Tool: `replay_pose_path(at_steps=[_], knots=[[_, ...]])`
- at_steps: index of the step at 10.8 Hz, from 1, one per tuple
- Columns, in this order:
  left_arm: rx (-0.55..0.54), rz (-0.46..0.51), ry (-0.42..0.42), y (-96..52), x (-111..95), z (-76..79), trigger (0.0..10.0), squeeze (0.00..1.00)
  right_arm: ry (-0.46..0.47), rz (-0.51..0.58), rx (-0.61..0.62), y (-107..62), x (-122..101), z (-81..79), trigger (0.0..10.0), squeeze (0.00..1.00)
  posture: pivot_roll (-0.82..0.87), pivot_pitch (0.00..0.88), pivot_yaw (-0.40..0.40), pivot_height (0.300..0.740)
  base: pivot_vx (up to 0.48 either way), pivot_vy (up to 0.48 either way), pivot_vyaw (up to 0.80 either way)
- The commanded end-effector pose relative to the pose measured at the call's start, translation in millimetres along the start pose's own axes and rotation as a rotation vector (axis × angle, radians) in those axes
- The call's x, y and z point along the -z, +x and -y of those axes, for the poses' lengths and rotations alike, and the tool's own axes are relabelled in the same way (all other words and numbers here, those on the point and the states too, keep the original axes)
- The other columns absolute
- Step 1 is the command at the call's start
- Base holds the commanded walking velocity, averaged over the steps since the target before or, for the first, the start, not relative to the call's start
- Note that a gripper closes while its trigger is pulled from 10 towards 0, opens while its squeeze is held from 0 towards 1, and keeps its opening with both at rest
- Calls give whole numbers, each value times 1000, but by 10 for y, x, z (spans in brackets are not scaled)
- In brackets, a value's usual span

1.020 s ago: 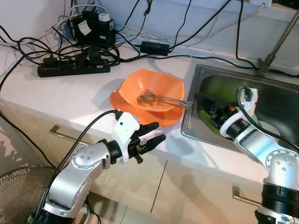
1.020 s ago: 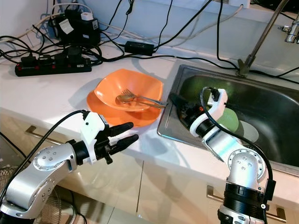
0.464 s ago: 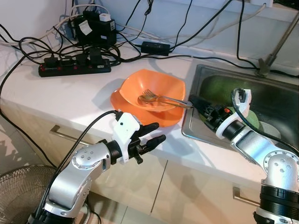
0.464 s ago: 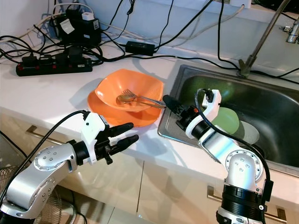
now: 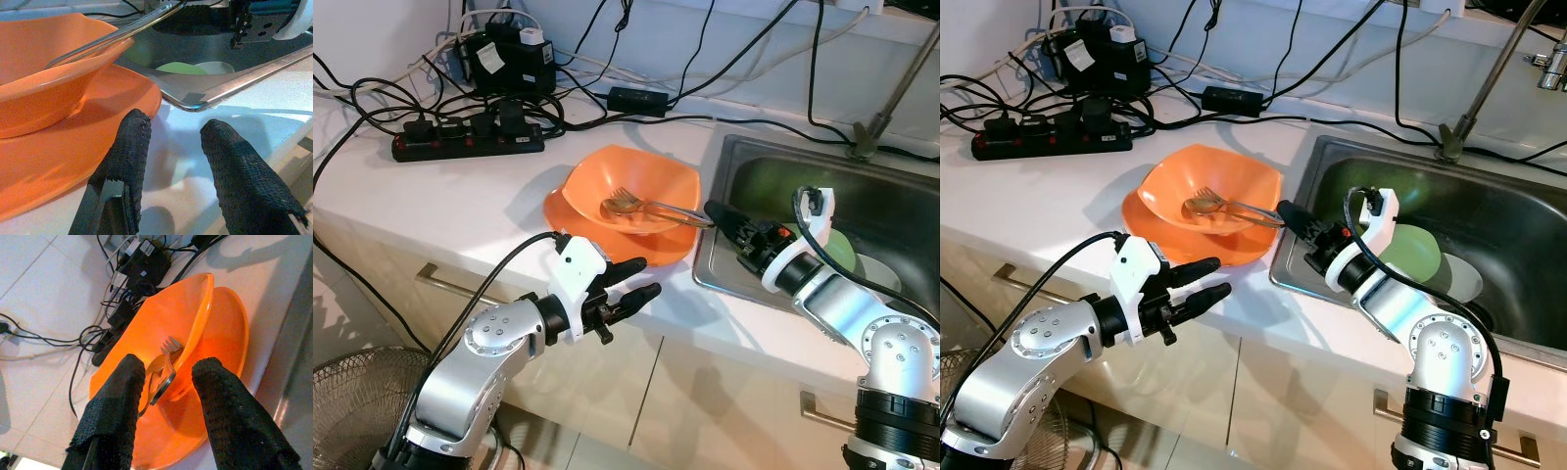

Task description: Kitchen organization

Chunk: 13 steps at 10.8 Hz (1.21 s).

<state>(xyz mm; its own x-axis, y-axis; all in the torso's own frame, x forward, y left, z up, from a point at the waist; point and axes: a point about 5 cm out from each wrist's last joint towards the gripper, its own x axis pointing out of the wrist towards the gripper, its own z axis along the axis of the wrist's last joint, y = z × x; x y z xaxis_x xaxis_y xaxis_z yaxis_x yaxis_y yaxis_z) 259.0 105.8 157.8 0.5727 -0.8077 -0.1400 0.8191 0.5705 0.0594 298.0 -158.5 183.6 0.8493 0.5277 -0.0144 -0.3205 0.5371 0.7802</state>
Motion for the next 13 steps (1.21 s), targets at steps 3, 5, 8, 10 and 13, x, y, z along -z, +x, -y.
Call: replay_pose_path(at_steps=[3,5,8,10,13], knots=[[4,0,1,11,1,15,10000,0,9,-15,13,10,39,31,0,0,187,35,-59,740,0,0,0],[4,1,0,9,4,20,10000,0,10,-20,11,21,52,26,0,0,189,35,-58,740,0,0,0],[3,1,-1,8,6,19,10000,0,12,-18,9,28,54,21,0,0,189,35,-59,740,0,0,0],[3,1,0,9,6,18,10000,0,9,-13,4,33,51,13,0,0,190,33,-60,740,0,0,0],[3,3,-1,14,7,19,10000,0,12,48,-14,44,-17,-11,0,0,190,32,-59,740,0,0,0]])
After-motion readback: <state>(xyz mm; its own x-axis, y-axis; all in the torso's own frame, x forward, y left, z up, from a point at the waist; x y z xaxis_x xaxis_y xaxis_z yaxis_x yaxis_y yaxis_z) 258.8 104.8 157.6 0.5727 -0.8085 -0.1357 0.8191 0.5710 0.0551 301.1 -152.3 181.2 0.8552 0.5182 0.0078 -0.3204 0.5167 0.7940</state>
